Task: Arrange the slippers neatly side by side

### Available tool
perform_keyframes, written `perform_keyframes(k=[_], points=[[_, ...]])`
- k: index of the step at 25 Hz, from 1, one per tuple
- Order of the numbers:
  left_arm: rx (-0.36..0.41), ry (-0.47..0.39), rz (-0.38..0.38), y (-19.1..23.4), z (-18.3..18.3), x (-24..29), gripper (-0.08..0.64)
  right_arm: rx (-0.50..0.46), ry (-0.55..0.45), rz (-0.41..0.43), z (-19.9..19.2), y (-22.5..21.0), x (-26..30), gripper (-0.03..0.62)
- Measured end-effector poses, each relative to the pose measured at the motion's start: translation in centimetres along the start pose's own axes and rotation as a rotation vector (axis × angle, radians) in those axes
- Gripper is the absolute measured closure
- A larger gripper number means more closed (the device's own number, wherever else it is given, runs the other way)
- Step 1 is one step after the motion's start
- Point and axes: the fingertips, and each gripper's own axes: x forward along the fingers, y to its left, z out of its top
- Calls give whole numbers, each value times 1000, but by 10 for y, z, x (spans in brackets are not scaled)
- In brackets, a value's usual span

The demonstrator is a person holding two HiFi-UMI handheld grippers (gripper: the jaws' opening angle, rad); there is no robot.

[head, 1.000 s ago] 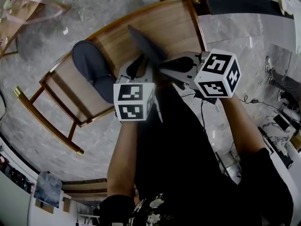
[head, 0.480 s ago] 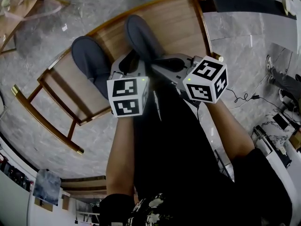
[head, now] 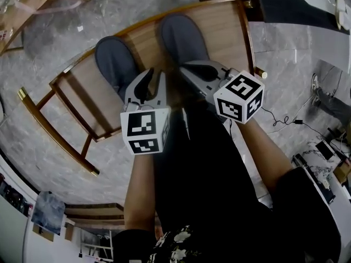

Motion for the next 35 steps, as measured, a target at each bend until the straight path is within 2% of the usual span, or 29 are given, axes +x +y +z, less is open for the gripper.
perform_keyframes(k=[4,7,11,13,15,18,19,21,23,27,29,30,32,35], points=[[64,-31,59,12,4,-20,481,-144,-8,-28,4,4,-1,594],[41,-80,117,30,8,-36,476,-262,-77,-61,21,11,-7,594],[48,-145,306,77,15,-57,453,-361,-155,-104,39,22,-12,593],[57,-140,363,97,13,-58,443,-426,-197,-157,48,26,-17,594],[44,-101,353,106,4,-51,416,-474,-218,-224,53,24,-23,592],[29,-49,315,108,-7,-37,397,-474,-194,-296,46,10,-25,589],[30,-38,308,107,-10,-34,397,-465,-180,-308,42,5,-24,566],[25,-22,294,106,-15,-29,399,-467,-149,-323,35,-2,-20,473],[15,-11,282,105,-21,-25,402,-481,-109,-332,26,-7,-13,433],[-2,-4,276,99,-33,-23,411,-497,-32,-334,6,-19,4,431],[-10,-7,272,98,-34,-22,411,-495,14,-364,-2,-29,10,431],[-19,-9,271,99,-34,-22,412,-486,36,-386,-4,-34,13,449],[-45,-15,269,102,-34,-21,414,-443,59,-416,-4,-41,15,536],[-75,-34,273,103,-34,-21,419,-357,9,-399,8,-35,16,557]])
